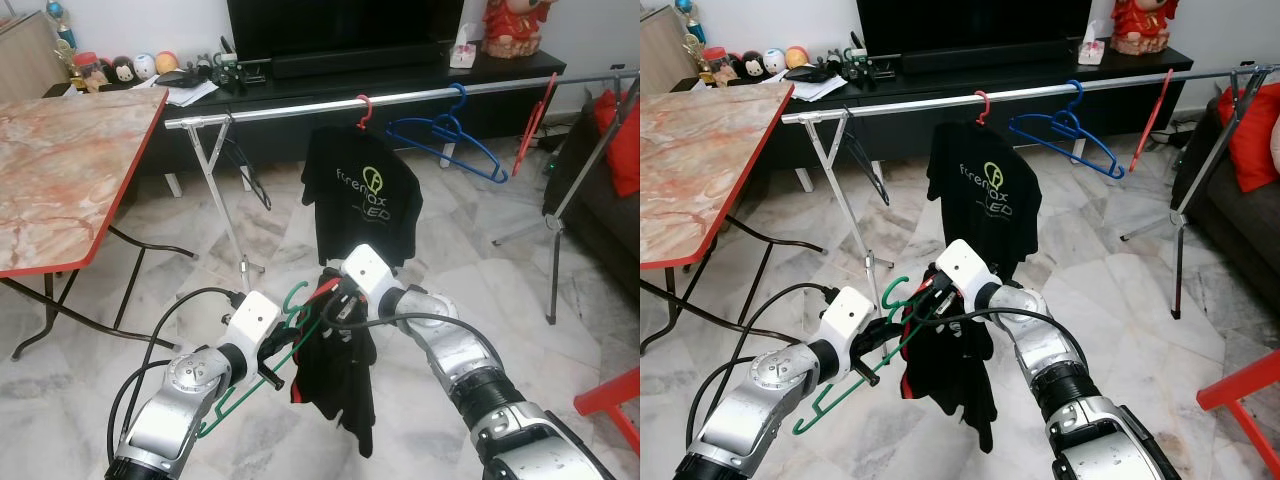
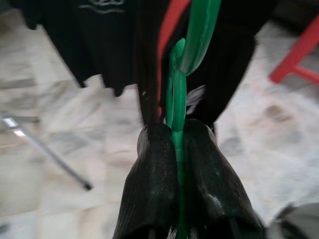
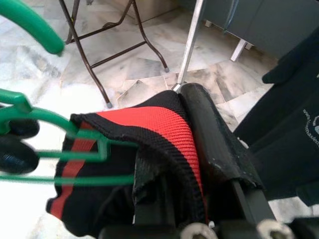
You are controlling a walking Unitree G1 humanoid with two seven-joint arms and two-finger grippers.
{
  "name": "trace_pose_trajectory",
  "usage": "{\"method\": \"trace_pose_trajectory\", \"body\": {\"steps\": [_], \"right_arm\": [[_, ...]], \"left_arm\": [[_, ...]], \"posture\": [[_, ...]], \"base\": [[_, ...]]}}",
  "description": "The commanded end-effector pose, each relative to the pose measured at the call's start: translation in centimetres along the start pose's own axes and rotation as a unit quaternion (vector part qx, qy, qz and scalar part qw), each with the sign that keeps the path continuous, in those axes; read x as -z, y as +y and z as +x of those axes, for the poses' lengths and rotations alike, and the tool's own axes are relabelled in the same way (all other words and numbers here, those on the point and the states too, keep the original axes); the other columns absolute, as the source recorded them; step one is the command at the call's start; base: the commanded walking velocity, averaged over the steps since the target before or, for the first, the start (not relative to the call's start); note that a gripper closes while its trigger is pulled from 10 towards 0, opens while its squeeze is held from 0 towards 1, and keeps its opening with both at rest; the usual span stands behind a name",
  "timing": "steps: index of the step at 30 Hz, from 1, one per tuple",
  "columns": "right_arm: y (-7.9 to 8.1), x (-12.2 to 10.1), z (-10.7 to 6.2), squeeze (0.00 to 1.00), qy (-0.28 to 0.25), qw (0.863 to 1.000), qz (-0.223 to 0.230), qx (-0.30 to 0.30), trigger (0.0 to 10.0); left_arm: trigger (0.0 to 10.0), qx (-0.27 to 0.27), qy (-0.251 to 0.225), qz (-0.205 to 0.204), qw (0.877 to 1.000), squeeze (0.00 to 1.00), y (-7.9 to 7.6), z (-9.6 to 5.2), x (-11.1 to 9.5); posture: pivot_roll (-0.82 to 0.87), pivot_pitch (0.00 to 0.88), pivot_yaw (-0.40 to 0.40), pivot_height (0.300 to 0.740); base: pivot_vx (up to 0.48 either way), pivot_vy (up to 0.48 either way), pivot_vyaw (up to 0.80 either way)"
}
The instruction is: Hang hanger
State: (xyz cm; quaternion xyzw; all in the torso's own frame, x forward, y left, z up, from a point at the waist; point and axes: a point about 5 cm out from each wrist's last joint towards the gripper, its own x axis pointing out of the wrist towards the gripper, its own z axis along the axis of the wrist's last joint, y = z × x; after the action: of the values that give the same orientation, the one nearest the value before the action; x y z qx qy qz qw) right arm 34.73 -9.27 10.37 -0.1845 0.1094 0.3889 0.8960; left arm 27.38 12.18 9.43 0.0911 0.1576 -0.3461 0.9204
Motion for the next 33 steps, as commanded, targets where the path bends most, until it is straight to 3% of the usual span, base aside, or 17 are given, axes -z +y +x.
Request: {"method": "trace_pose_trajectory", "body": {"steps": [1, 5, 10, 17, 23, 26, 33], "right_arm": [[0.0, -1.7, 0.2, 0.00, -0.030, 0.999, -0.024, -0.014, 10.0], [0.0, -2.3, 0.0, 0.00, -0.039, 0.998, -0.030, -0.029, 10.0], [0.4, -2.6, -0.3, 0.00, -0.055, 0.996, -0.038, -0.062, 10.0], [-0.7, -2.7, -0.8, 0.00, -0.049, 0.996, -0.052, -0.057, 10.0], [-0.7, -2.6, -1.1, 0.00, -0.043, 0.995, -0.060, -0.071, 10.0], [-0.9, -1.6, -1.3, 0.00, -0.017, 0.996, -0.064, -0.064, 10.0], [-1.0, -1.4, -1.4, 0.00, -0.013, 0.996, -0.067, -0.064, 10.0]], "left_arm": [[10.0, 0.023, -0.013, -0.005, 1.000, 0.00, -0.3, -0.3, -0.6], [10.0, 0.005, -0.022, -0.018, 1.000, 0.00, 0.0, -0.2, -0.8], [10.0, 0.038, -0.040, -0.031, 0.998, 0.00, -0.7, -0.3, -1.3], [10.0, 0.073, -0.034, -0.031, 0.996, 0.00, -1.5, -0.5, -1.1], [10.0, 0.000, -0.056, -0.033, 0.998, 0.00, 0.1, -0.6, -1.4], [10.0, -0.012, -0.063, -0.039, 0.997, 0.00, 0.5, -0.7, -1.6], [10.0, -0.013, -0.064, -0.042, 0.997, 0.00, 0.5, -0.8, -1.6]], "posture": [[-0.05, 0.000, 0.067, 0.740], [-0.04, 0.002, 0.064, 0.740], [-0.05, 0.006, 0.067, 0.740], [-0.05, 0.010, 0.063, 0.740], [-0.05, 0.014, 0.059, 0.740], [-0.04, 0.015, 0.058, 0.740], [-0.04, 0.015, 0.058, 0.740]], "base": [[0.000, 0.000, 0.00], [0.000, 0.000, 0.00], [0.000, 0.000, 0.00], [0.000, 0.000, 0.00], [0.000, 0.000, 0.00], [0.000, 0.000, 0.00], [0.000, 0.000, 0.00]]}}
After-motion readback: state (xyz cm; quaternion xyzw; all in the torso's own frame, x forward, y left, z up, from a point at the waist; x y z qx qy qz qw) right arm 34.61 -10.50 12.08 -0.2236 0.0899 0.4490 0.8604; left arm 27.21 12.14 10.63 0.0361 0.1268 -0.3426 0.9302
